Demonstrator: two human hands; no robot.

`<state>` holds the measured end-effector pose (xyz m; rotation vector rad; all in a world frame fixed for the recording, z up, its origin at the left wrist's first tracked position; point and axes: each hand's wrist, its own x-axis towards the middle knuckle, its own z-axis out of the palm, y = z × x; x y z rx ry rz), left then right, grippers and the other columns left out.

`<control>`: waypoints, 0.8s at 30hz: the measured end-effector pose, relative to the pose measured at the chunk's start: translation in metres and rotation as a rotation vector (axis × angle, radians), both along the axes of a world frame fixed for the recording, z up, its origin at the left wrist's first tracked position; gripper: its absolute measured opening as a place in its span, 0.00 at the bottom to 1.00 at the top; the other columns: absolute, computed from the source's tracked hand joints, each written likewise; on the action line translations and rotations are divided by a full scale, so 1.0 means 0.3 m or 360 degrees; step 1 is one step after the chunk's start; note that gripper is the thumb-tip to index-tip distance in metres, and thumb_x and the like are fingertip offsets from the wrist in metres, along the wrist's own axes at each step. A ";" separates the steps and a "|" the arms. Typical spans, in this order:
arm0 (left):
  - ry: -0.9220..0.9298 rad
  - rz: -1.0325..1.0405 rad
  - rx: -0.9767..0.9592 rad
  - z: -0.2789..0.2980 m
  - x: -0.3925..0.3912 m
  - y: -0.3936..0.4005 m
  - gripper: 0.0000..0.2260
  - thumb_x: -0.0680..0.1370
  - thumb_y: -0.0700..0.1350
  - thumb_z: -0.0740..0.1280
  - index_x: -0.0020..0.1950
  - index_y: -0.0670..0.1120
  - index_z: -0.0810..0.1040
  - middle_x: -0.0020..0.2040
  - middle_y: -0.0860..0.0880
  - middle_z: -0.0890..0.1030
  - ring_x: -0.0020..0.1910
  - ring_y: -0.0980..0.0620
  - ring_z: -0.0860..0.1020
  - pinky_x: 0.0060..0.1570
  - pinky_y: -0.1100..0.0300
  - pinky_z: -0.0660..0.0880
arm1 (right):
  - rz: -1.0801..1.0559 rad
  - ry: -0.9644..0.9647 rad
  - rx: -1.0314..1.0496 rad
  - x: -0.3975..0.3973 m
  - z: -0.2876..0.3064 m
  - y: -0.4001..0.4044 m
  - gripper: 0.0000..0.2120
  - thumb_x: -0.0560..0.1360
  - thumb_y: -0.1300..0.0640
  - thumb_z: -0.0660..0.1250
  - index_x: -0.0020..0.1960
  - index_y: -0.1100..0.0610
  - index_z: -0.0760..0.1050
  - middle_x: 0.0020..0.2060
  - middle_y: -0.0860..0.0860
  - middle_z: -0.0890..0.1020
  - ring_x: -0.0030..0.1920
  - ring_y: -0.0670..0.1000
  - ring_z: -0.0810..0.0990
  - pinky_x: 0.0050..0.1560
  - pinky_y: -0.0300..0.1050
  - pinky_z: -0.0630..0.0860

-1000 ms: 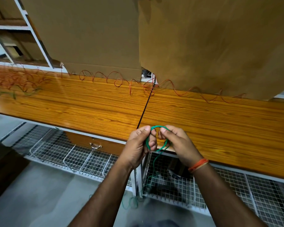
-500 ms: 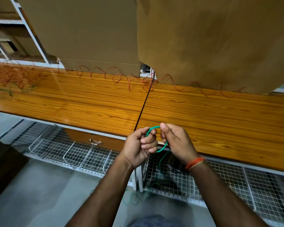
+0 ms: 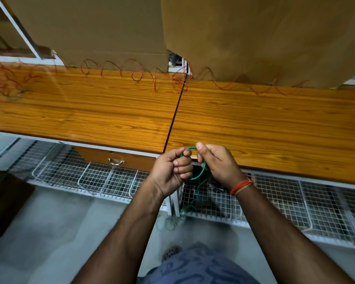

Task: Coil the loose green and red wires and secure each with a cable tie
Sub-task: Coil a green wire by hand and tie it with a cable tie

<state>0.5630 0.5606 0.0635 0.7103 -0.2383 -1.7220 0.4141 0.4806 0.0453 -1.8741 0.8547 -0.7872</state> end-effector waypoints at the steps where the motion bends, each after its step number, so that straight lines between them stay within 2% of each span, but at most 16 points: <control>1: 0.0002 0.0019 0.0008 -0.003 0.005 -0.002 0.14 0.82 0.44 0.54 0.39 0.45 0.72 0.22 0.56 0.61 0.19 0.60 0.59 0.23 0.65 0.58 | 0.0025 -0.0010 0.0024 0.000 -0.006 0.000 0.23 0.83 0.41 0.59 0.37 0.54 0.76 0.28 0.48 0.74 0.30 0.47 0.71 0.33 0.48 0.66; 3: 0.0048 0.0057 0.0003 -0.008 0.021 -0.010 0.13 0.82 0.43 0.55 0.38 0.46 0.71 0.23 0.56 0.61 0.20 0.59 0.56 0.22 0.66 0.56 | 0.0069 -0.0074 0.0077 -0.002 -0.024 -0.001 0.18 0.83 0.44 0.62 0.41 0.54 0.77 0.30 0.47 0.73 0.32 0.46 0.71 0.34 0.47 0.67; 7: 0.0119 0.0115 -0.0030 -0.015 0.064 -0.033 0.11 0.79 0.42 0.58 0.37 0.47 0.72 0.23 0.56 0.61 0.23 0.58 0.51 0.25 0.65 0.51 | 0.0048 -0.0321 0.0347 0.003 -0.063 0.002 0.03 0.82 0.61 0.66 0.50 0.56 0.77 0.35 0.45 0.77 0.36 0.42 0.74 0.39 0.37 0.71; 10: 0.0212 0.0149 -0.0102 -0.028 0.103 -0.050 0.12 0.79 0.41 0.57 0.36 0.47 0.72 0.22 0.55 0.61 0.23 0.58 0.51 0.26 0.64 0.50 | -0.0092 -0.0373 0.0465 -0.002 -0.108 -0.006 0.07 0.80 0.66 0.68 0.54 0.55 0.77 0.38 0.53 0.78 0.40 0.45 0.76 0.43 0.36 0.75; 13: 0.0280 0.0164 -0.0161 -0.030 0.145 -0.073 0.14 0.80 0.41 0.56 0.35 0.47 0.73 0.22 0.55 0.62 0.23 0.58 0.52 0.26 0.65 0.51 | -0.0277 -0.0399 0.0554 0.003 -0.142 -0.002 0.09 0.78 0.68 0.70 0.52 0.55 0.78 0.39 0.54 0.80 0.40 0.46 0.80 0.43 0.37 0.77; 16: 0.0272 0.0222 -0.0198 -0.015 0.181 -0.092 0.12 0.79 0.41 0.57 0.37 0.47 0.72 0.22 0.54 0.62 0.21 0.58 0.54 0.25 0.65 0.52 | -0.0530 -0.0389 0.0596 0.019 -0.166 0.016 0.06 0.78 0.67 0.71 0.50 0.57 0.78 0.39 0.53 0.83 0.39 0.47 0.83 0.38 0.39 0.79; 18: 0.0234 0.0279 -0.0189 -0.013 0.199 -0.106 0.12 0.81 0.41 0.56 0.39 0.47 0.71 0.23 0.54 0.62 0.19 0.59 0.58 0.24 0.65 0.54 | -0.0738 -0.0353 0.0528 0.032 -0.170 0.030 0.03 0.78 0.64 0.72 0.48 0.58 0.80 0.38 0.51 0.83 0.36 0.46 0.81 0.35 0.38 0.77; 20: 0.0151 0.0328 -0.0180 -0.021 0.213 -0.117 0.14 0.85 0.43 0.53 0.42 0.46 0.71 0.24 0.55 0.62 0.20 0.60 0.60 0.24 0.65 0.57 | -0.0851 -0.0204 0.0309 0.043 -0.163 0.039 0.04 0.77 0.61 0.74 0.44 0.55 0.82 0.37 0.49 0.84 0.35 0.42 0.79 0.37 0.36 0.75; 22: -0.0005 0.0363 -0.0207 -0.030 0.225 -0.124 0.13 0.86 0.44 0.53 0.45 0.46 0.71 0.25 0.56 0.63 0.21 0.60 0.61 0.25 0.66 0.61 | -0.0755 0.0030 0.0038 0.053 -0.135 0.050 0.07 0.77 0.60 0.74 0.41 0.51 0.82 0.37 0.45 0.84 0.37 0.39 0.79 0.39 0.33 0.73; 24: -0.0201 0.0412 -0.0235 -0.038 0.238 -0.129 0.12 0.87 0.44 0.53 0.47 0.45 0.71 0.27 0.55 0.65 0.22 0.59 0.63 0.27 0.65 0.64 | -0.0544 0.0258 -0.0217 0.068 -0.091 0.066 0.07 0.78 0.56 0.73 0.42 0.48 0.82 0.38 0.42 0.83 0.41 0.39 0.80 0.41 0.34 0.73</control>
